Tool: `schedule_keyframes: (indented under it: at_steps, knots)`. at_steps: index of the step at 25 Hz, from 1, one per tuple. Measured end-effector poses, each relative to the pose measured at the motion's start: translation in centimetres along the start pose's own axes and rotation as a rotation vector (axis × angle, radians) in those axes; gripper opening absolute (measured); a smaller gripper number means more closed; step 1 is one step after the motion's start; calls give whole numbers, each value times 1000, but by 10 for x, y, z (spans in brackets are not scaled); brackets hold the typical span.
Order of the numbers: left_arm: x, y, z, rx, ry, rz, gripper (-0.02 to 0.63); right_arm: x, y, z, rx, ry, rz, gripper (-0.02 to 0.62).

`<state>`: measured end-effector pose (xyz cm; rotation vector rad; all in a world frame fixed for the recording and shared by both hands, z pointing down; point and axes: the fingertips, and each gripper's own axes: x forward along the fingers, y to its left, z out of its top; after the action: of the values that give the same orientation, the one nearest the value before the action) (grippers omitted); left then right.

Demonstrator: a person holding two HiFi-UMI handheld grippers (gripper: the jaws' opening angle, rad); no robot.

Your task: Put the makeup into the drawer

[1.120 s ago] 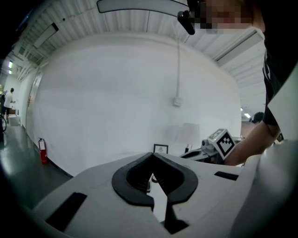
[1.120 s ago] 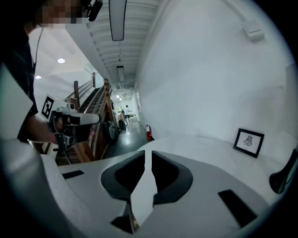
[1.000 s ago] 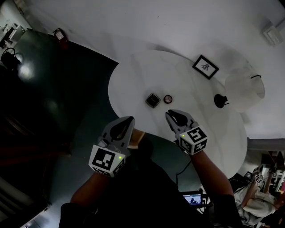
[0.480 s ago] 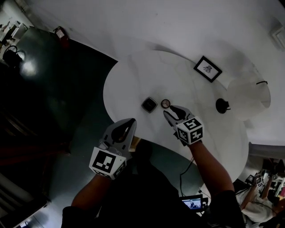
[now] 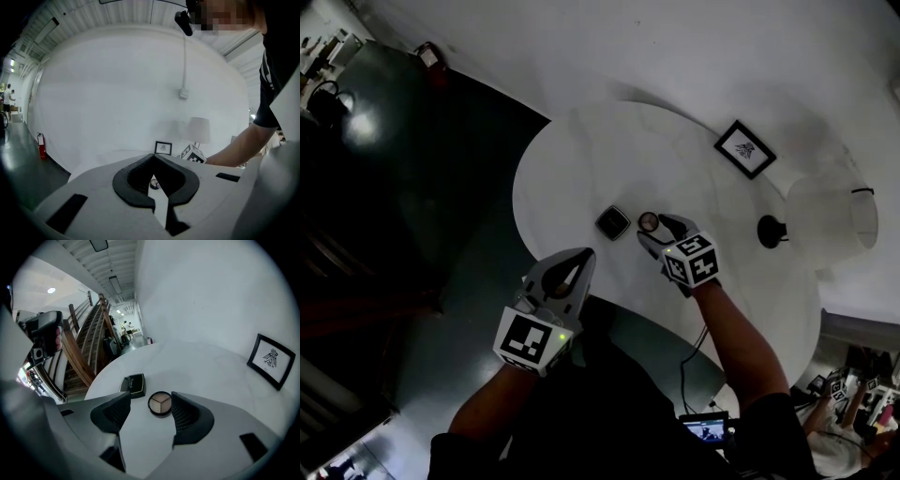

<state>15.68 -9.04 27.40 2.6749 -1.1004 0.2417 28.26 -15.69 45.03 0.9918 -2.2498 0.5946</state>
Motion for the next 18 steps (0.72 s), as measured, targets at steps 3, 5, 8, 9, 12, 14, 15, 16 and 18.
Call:
schedule_keyframes:
  at_steps: [3, 5, 8, 9, 12, 14, 15, 16, 18]
  knots:
    - [-1, 2, -3, -8, 7, 11, 10, 8, -7, -6, -4, 38, -16, 230]
    - [-1, 3, -2, -8, 1, 14, 10, 12, -10, -8, -1, 54, -22, 232]
    - [-3, 6, -8, -1, 16, 15, 11, 19, -13, -13, 1, 70, -28, 232]
    - [-4, 7, -10, -4, 20, 17, 10, 21, -15, -14, 0, 73, -33, 232]
    - [-8, 8, -11, -27, 24, 28, 10, 26, -17, -16, -3, 80, -47, 232]
    - [-10, 9, -10, -35, 20, 36, 10, 29, -17, -16, -14, 82, -55, 232]
    - [-11, 9, -10, -35, 19, 39, 10, 30, -16, -16, -21, 82, -59, 232]
    - [-12, 9, -11, -35, 20, 41, 9, 31, -16, -16, -29, 82, -64, 232]
    - [-14, 10, -14, -33, 26, 43, 10, 33, -16, -17, -45, 82, -79, 232]
